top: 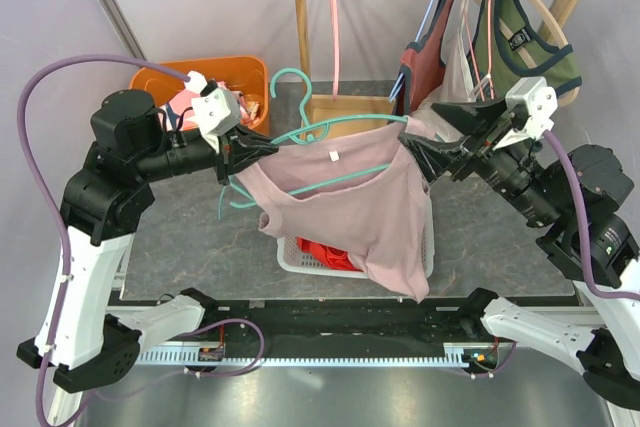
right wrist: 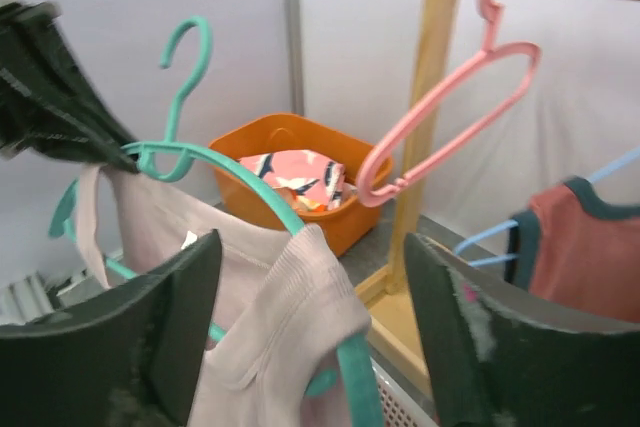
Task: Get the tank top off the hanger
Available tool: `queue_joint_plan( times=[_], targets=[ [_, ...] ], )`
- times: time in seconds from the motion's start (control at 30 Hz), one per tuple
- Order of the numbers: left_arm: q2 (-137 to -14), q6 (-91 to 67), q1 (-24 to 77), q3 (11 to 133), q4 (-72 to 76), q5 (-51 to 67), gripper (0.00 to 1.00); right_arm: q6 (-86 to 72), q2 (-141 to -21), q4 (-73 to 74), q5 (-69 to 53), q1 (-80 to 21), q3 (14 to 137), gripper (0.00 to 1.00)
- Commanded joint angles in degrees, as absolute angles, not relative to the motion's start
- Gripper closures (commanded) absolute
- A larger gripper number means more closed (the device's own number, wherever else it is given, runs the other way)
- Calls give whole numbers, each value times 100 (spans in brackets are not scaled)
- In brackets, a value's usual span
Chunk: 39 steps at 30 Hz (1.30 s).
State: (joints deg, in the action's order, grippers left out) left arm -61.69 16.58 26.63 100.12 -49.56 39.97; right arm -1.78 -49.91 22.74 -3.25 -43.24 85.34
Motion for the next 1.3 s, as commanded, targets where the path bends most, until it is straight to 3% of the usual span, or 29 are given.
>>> queue_joint_plan(
  times=[0.0, 0.07, 0.13, 0.27, 0.4, 0.7, 1.27],
  targets=[
    [-6100, 1336, 2663, 10090, -4526, 3568, 98, -412, -4966, 2179, 895, -4307, 8701, 16],
    [-6065, 1362, 2663, 9993, -4518, 3569, 98, -483, -4896, 2241, 1245, -4315, 8666, 13],
    [-6056, 1362, 2663, 9923, -4526, 3516, 98, -580, -4834, 2320, 1458, -4315, 8614, 2],
    [-6073, 1213, 2663, 9844, -4517, 3252, 98, -852, -4493, 2487, 1828, -4315, 8552, 2],
    [-6064, 1090, 2663, 9660, -4526, 3225, 98, -1397, -4175, 2724, 1926, -4315, 8307, 14],
    [-6047, 1151, 2663, 9615, -4518, 3270, 98, -2329, -3287, 2339, 1398, -4315, 6621, 20],
    [-5854, 1828, 2672, 9439, -4447, 2777, 98, -2663, -4060, 1160, 624, -4315, 6311, 43]
  ],
)
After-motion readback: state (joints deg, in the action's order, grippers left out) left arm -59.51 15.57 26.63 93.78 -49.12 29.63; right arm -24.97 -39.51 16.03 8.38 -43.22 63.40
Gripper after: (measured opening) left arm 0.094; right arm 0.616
